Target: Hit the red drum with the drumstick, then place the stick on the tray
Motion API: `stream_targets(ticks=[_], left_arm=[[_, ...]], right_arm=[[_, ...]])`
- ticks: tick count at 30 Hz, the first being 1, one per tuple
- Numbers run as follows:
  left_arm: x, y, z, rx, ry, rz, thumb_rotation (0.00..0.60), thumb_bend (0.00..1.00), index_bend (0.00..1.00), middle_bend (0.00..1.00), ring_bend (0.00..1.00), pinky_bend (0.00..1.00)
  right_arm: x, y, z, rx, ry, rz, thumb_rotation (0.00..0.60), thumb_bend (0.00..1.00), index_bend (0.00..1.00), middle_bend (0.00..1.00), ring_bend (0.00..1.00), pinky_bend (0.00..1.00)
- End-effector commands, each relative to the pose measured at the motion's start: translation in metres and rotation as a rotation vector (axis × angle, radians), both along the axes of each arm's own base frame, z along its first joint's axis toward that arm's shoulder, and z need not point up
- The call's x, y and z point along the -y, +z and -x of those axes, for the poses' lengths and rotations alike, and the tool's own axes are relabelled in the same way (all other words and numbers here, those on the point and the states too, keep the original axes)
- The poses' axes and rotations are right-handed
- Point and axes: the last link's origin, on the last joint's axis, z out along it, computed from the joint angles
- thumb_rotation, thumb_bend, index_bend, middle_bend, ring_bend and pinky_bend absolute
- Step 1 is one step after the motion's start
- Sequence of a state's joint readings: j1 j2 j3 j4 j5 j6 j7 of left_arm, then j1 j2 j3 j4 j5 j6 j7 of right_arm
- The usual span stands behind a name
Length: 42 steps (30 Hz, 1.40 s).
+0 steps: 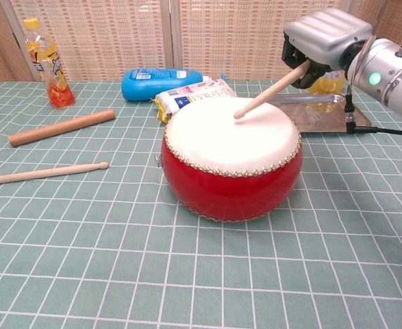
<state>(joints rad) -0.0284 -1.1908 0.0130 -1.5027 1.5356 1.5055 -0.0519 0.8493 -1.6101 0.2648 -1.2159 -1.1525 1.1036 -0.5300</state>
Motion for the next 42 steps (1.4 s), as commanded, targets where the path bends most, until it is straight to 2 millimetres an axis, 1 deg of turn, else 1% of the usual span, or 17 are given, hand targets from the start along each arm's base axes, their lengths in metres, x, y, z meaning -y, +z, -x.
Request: stream_targets(ticks=[1,2,4,8,13,16,19,24,26,30,31,32,33,35,37,39,42], left_arm=[[0.0,0.0,0.0,-0.001,0.0,0.001,0.6,0.34,0.17,0.14,0.08,0.06],[0.001,0.0,0.0,-0.001,0.0,0.002,0.6,0.34,0.17,0.14,0.08,0.06],[0.0,0.0,0.0,-0.001,0.0,0.003,0.6,0.34,0.17,0.14,0.07,0.06],[-0.001,-0.002,-0.001,-0.002,-0.004,0.006,0.6,0.34,0.17,0.14,0.08,0.06],[-0.002,-0.002,-0.002,-0.006,-0.004,0.01,0.6,0.35,0.17,0.14,0.08,0.06],[-0.002,-0.002,-0.001,-0.006,0.0,0.012,0.6,0.34,0.17,0.14,0.08,0.06],[-0.001,-0.002,-0.001,-0.006,0.002,0.012,0.6,0.34,0.17,0.14,0.08,0.06],[-0.001,-0.002,-0.001,-0.004,0.002,0.008,0.6,0.34,0.17,0.14,0.08,0.06],[-0.002,-0.002,-0.001,-0.003,0.0,0.01,0.6,0.35,0.17,0.14,0.07,0.06],[-0.002,-0.003,-0.001,-0.003,0.0,0.011,0.6,0.34,0.17,0.14,0.07,0.06],[-0.002,-0.003,-0.001,-0.003,-0.001,0.012,0.6,0.35,0.17,0.14,0.07,0.06],[-0.003,-0.003,-0.001,-0.003,-0.001,0.013,0.6,0.34,0.17,0.14,0.08,0.06],[-0.003,-0.004,-0.001,-0.003,-0.002,0.015,0.6,0.35,0.17,0.14,0.08,0.06],[-0.003,-0.004,-0.001,-0.004,-0.001,0.016,0.6,0.34,0.17,0.14,0.08,0.06],[-0.003,-0.004,-0.001,-0.004,0.0,0.016,0.6,0.34,0.17,0.14,0.07,0.06],[-0.003,-0.004,-0.001,-0.003,0.001,0.017,0.6,0.34,0.17,0.14,0.08,0.06],[-0.003,-0.004,-0.001,-0.004,0.002,0.017,0.6,0.34,0.17,0.14,0.08,0.06]], right_arm=[[-0.005,0.016,-0.012,0.369,-0.08,-0.049,0.6,0.62,1.0,1.0,1.0,1.0],[-0.005,0.02,-0.011,0.386,-0.085,-0.053,0.6,0.62,1.0,1.0,1.0,1.0],[-0.005,0.021,-0.008,0.345,-0.079,-0.048,0.6,0.62,1.0,1.0,1.0,1.0],[-0.008,0.011,0.003,0.184,-0.064,-0.059,0.6,0.62,1.0,1.0,1.0,1.0],[-0.011,-0.008,0.019,-0.073,-0.011,-0.05,0.6,0.62,1.0,1.0,1.0,1.0],[-0.01,-0.011,0.025,-0.148,0.007,-0.03,0.6,0.63,1.0,1.0,1.0,1.0],[-0.009,-0.008,0.021,-0.082,0.004,-0.018,0.6,0.63,1.0,1.0,1.0,1.0],[-0.009,0.012,0.005,0.206,-0.013,-0.01,0.6,0.63,1.0,1.0,1.0,1.0],[-0.009,0.018,0.003,0.29,-0.029,-0.011,0.6,0.63,1.0,1.0,1.0,1.0],[-0.009,0.019,0.004,0.305,-0.036,-0.014,0.6,0.63,1.0,1.0,1.0,1.0],[-0.009,0.019,0.006,0.297,-0.043,-0.016,0.6,0.63,1.0,1.0,1.0,1.0],[-0.009,0.016,0.01,0.251,-0.048,-0.023,0.6,0.63,1.0,1.0,1.0,1.0],[-0.01,0.007,0.018,0.138,-0.041,-0.034,0.6,0.63,1.0,1.0,1.0,1.0],[-0.01,-0.002,0.026,0.005,-0.019,-0.029,0.6,0.63,1.0,1.0,1.0,1.0],[-0.01,-0.007,0.031,-0.082,-0.01,-0.028,0.6,0.64,1.0,1.0,1.0,1.0],[-0.01,-0.01,0.035,-0.128,-0.015,-0.028,0.6,0.64,1.0,1.0,1.0,1.0],[-0.009,-0.008,0.032,-0.087,-0.017,-0.018,0.6,0.65,1.0,1.0,1.0,1.0]])
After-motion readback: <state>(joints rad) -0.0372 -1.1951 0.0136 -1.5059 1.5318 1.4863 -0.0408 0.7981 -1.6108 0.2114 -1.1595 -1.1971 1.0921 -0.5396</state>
